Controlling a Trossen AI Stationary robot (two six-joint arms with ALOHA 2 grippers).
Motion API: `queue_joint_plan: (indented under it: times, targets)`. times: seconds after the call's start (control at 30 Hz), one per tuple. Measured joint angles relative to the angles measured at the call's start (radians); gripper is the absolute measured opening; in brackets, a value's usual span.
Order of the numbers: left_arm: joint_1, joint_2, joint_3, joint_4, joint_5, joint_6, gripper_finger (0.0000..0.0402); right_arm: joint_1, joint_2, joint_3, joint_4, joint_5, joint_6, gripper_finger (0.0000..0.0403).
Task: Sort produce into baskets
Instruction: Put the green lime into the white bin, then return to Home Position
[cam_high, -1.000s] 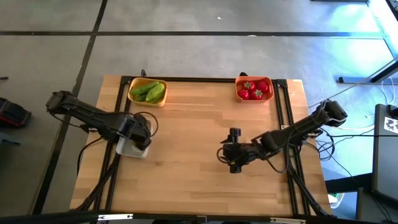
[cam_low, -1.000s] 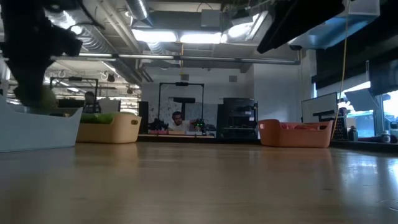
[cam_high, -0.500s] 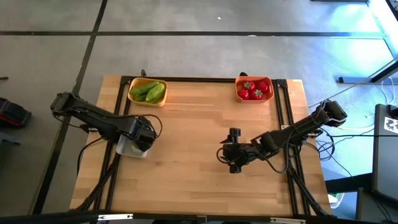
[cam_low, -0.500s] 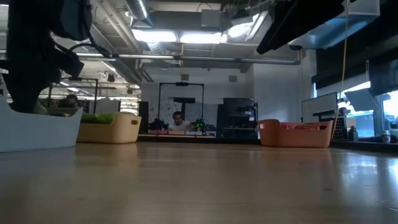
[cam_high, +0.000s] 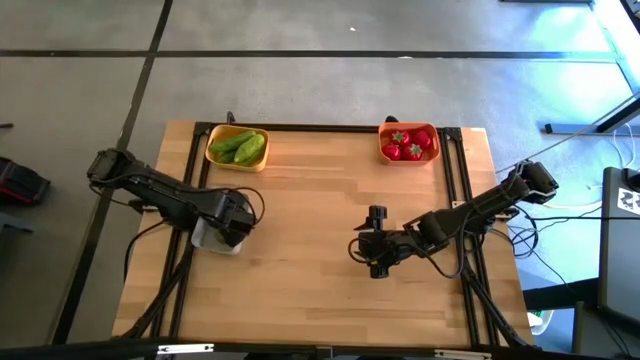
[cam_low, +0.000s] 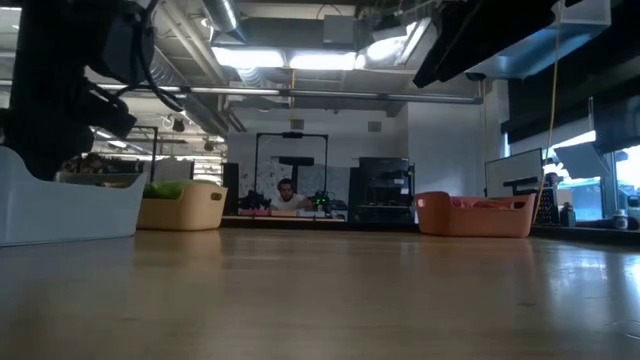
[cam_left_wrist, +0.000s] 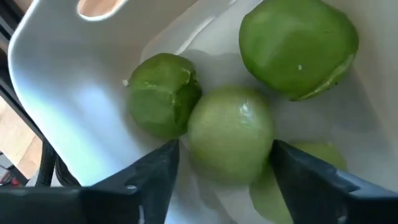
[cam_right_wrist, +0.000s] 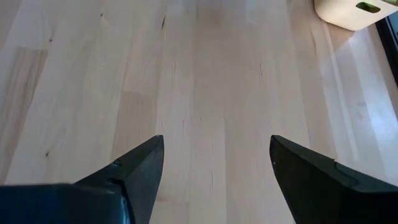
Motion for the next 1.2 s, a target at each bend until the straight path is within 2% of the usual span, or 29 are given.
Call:
queue_joint_plan:
  times: [0.17, 0.33, 0.47, 0.63, 0.73, 0.87, 0.97, 1.2]
  targets:
    - [-0.003, -0.015, 0.018, -0.011, 0.001, 0.031, 0.0279, 0.0, 0.0, 0.0, 0.008, 0.0, -0.001, 0.028]
    - [-0.009, -0.054, 0.078, -0.03, -0.025, 0.127, 0.0282, 0.0, 0.0, 0.0, 0.004, 0.0, -0.001, 0.028]
    - [-0.007, -0.086, 0.105, 0.011, -0.112, 0.239, 0.0279, -0.008, 0.0, 0.0, 0.0, 0.032, -0.004, 0.028]
    - [-0.007, -0.116, 0.105, 0.113, -0.214, 0.412, 0.0247, -0.044, -0.007, 0.0, -0.015, -0.011, 0.004, 0.028]
    - [-0.007, -0.116, 0.105, 0.115, -0.292, 0.436, 0.0223, -0.056, -0.008, 0.0, -0.019, -0.028, 0.005, 0.028]
    - [-0.004, -0.114, 0.105, 0.162, -0.347, 0.463, 0.0205, -0.067, -0.008, 0.0, -0.03, -0.008, 0.005, 0.028]
    - [0.003, -0.114, 0.105, 0.24, -0.359, 0.473, 0.0199, -0.068, -0.008, 0.0, -0.037, -0.003, 0.004, 0.028]
    - [0.005, -0.114, 0.105, 0.45, -0.359, 0.675, 0.0165, -0.068, -0.008, 0.0, -0.087, -0.011, -0.029, 0.028]
